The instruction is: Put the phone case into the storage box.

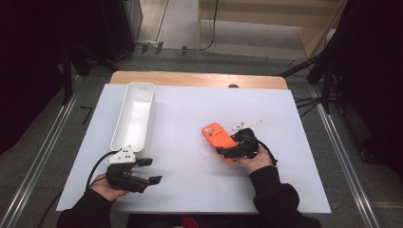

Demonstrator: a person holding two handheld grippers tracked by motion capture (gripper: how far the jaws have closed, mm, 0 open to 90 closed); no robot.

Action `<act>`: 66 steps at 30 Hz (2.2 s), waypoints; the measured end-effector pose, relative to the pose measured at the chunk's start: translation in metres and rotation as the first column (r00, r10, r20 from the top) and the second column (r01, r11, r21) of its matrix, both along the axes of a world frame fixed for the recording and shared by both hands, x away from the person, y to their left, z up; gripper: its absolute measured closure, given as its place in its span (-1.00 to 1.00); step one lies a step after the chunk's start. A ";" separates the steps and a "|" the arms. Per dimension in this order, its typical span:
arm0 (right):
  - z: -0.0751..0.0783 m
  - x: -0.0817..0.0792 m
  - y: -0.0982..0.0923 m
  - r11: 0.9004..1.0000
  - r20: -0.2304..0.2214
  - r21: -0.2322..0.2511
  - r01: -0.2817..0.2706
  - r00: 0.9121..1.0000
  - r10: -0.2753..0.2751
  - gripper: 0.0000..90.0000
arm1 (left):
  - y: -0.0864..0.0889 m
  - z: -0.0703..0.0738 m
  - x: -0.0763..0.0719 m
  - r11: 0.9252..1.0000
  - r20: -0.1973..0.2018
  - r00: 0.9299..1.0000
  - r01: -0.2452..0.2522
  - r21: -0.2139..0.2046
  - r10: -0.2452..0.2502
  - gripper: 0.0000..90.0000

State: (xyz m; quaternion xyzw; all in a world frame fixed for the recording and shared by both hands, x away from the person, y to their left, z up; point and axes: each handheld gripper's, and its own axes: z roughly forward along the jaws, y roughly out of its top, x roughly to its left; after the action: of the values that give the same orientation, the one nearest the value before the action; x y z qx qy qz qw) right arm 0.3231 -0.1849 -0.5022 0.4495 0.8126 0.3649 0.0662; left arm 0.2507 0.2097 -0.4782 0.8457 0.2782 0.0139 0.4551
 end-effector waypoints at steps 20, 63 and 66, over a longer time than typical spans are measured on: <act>0.022 -0.005 -0.010 0.989 0.064 0.147 0.022 0.997 -0.031 -0.70 | -0.017 0.013 -0.002 0.999 -0.049 0.998 0.024 -0.031 -0.026 -0.47; 0.037 -0.051 0.028 0.970 0.272 0.199 0.136 0.944 -0.189 -0.70 | -0.063 0.057 0.054 0.999 -0.149 0.989 -0.025 -0.048 0.017 -0.52; 0.034 -0.055 0.032 0.971 0.284 0.201 0.132 0.940 -0.186 -0.70 | -0.065 0.058 0.057 0.998 -0.152 0.988 -0.027 -0.053 0.018 -0.52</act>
State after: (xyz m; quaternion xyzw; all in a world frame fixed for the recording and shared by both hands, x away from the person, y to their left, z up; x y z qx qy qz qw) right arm 0.2679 -0.1532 -0.4685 0.4572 0.7178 0.4941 0.1780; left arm 0.3075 0.1446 -0.4204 0.8283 0.3217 -0.0528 0.4556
